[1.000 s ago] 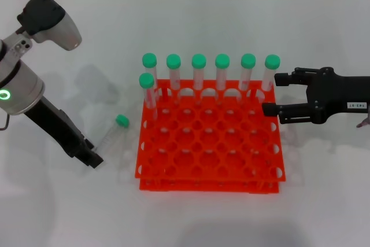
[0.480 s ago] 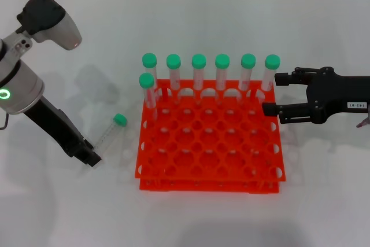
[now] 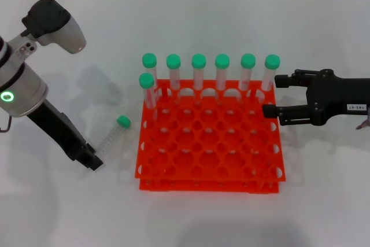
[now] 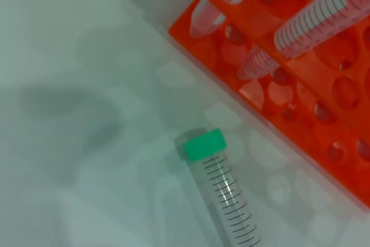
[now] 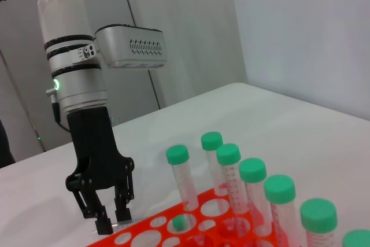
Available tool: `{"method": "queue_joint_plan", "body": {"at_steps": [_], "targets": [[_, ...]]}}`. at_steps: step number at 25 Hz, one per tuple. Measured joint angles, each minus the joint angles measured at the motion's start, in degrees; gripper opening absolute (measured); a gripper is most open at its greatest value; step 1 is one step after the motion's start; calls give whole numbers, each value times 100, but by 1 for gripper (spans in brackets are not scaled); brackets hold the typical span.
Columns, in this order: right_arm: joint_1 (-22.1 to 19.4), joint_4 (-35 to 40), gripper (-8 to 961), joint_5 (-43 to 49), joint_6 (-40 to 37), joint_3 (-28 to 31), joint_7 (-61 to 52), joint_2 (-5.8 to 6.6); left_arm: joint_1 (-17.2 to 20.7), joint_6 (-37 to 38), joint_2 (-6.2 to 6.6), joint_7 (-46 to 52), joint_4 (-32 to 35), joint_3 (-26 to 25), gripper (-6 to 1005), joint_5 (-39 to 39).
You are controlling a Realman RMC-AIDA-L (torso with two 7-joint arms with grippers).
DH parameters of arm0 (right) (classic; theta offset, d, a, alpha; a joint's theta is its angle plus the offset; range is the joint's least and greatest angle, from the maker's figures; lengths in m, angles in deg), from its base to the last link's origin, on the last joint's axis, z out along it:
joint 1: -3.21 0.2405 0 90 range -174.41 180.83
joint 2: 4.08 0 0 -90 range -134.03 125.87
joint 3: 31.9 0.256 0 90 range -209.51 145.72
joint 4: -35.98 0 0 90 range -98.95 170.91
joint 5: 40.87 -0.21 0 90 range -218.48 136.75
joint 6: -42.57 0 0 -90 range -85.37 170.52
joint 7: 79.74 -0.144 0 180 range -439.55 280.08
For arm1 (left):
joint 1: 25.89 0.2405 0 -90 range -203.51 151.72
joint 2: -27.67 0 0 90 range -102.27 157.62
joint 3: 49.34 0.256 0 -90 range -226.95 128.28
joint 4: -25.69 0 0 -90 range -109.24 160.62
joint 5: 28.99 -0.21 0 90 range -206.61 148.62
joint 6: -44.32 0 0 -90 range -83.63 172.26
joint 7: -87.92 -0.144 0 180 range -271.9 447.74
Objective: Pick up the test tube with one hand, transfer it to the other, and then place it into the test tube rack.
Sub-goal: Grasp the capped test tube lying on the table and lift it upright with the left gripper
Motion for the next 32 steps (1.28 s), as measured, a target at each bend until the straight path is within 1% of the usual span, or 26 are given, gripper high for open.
{"method": "queue_joint_plan", "body": {"at_steps": [11, 16, 32], "targets": [[6, -7, 829, -14, 4, 3, 0, -2, 4, -79, 22, 78, -10, 3, 286, 1], [8, -7, 829, -14, 4, 3, 0, -3, 7, -84, 25, 100, -10, 6, 181, -2], [1, 3, 828, -14, -1, 3, 0, -2, 14, -23, 1, 140, -21, -12, 183, -119]]}}
